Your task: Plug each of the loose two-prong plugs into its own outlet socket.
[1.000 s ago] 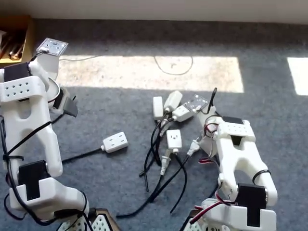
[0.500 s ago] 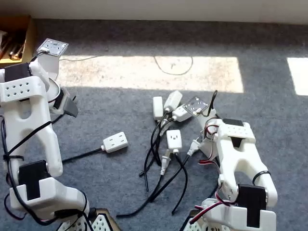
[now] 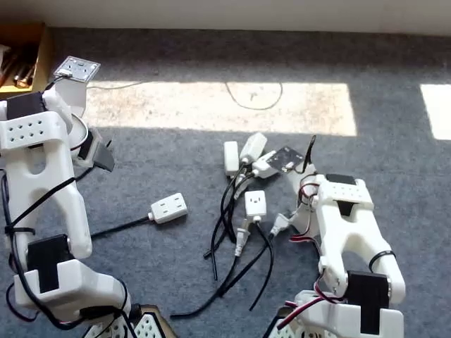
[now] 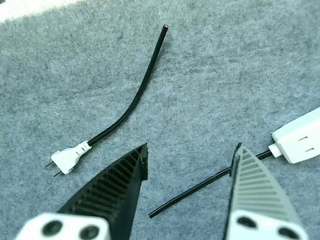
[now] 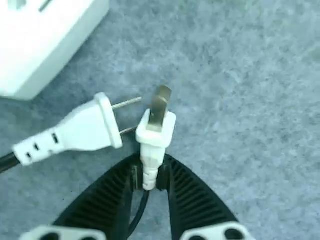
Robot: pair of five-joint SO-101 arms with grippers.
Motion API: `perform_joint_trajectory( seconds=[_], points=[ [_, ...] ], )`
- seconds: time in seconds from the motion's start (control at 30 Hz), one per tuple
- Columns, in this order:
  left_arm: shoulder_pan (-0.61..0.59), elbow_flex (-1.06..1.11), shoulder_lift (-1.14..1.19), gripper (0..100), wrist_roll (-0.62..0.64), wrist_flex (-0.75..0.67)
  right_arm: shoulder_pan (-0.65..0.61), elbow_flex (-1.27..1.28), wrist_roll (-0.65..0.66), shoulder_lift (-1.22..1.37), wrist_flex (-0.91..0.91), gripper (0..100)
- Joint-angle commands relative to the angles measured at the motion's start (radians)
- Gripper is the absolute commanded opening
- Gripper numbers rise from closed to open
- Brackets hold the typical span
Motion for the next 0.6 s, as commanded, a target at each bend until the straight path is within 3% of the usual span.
perform_joint_trajectory(
  seconds=[0.0, 0.33, 0.57],
  points=[
    [0.024, -0.041, -0.050, 28, -0.006, 0.014, -0.051, -0.157, -0.135, -0.084, 0.067, 0.6],
    [0.025, -0.372, -0.137, 29, 0.031, 0.150, -0.341, -0.886, -0.405, -0.203, 0.412, 0.6],
    [0.024, -0.372, -0.386, 45, 0.101, 0.175, -0.590, -0.823, -0.568, -0.197, 0.183, 0.6]
  ],
)
